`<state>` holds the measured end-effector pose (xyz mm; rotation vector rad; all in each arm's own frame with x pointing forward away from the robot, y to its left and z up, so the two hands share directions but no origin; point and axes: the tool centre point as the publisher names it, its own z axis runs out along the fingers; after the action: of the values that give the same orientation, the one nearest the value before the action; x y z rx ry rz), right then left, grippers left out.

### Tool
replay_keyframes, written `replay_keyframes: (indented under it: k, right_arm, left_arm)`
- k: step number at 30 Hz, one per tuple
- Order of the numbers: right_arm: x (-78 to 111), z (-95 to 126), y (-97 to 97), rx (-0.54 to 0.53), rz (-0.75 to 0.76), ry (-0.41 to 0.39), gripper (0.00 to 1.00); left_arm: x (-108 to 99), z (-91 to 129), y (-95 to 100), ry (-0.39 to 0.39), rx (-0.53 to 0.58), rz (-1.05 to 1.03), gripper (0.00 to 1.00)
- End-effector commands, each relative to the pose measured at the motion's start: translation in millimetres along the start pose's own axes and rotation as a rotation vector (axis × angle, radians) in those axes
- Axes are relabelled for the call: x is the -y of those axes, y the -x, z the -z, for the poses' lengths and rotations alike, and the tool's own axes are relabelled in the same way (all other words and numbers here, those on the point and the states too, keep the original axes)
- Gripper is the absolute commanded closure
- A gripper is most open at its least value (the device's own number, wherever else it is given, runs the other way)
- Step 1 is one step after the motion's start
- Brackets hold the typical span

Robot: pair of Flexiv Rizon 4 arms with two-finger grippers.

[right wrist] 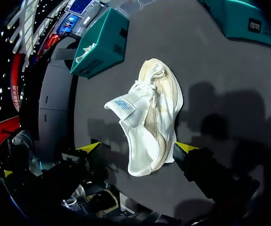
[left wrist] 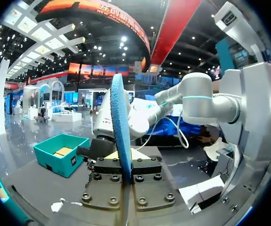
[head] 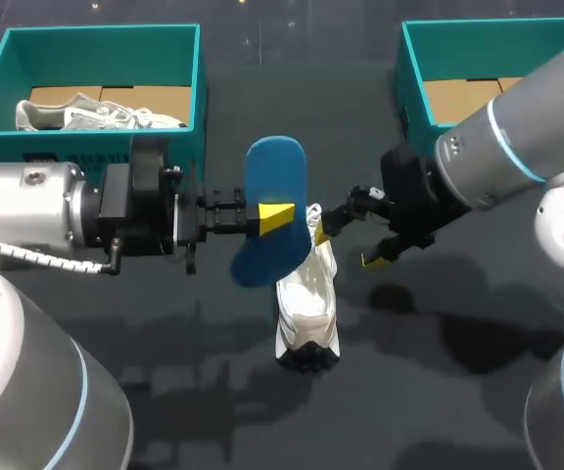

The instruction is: Take the shoe out of the shoebox, open the shoe tongue, remove and reinsert the insole, then place the shoe into the shoebox

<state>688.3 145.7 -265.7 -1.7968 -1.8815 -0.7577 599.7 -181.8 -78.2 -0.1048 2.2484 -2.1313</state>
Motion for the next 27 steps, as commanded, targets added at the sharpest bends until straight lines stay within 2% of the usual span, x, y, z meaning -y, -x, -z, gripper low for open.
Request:
replay_keyframes:
  k: [1,7,10,13,16,18,27]
  right_arm:
    - [3.9,17,10.6,-0.132,0.004,0.0,0.0]
    - [3.9,17,10.6,-0.132,0.004,0.0,0.0]
    - [1.1,21,6.6,-0.201,0.026,0.037,0.0]
    - [-1.1,33,0.9,-0.266,0.043,0.081,0.0]
    - [-4.6,39,-4.4,-0.32,0.056,0.09,0.0]
    - [-7.6,42,-9.5,-0.336,0.066,0.093,0.0]
    - [-10.0,47,-13.4,-0.345,0.062,0.101,0.0]
  left_arm:
    - [-6,0,-8.7,-0.141,0.105,-0.594,1.0]
    - [-6,0,-8.7,-0.141,0.105,-0.594,1.0]
    - [-11,1,-7.6,-0.168,0.146,-0.776,1.0]
    - [-14,3,-4.4,-0.25,0.152,-0.95,1.0]
    - [-22,0,0.0,-0.313,0.163,-1.157,1.0]
    - [-31,-2,3.0,-0.306,0.17,-1.356,1.0]
    - [-31,-2,3.0,-0.306,0.17,-1.356,1.0]
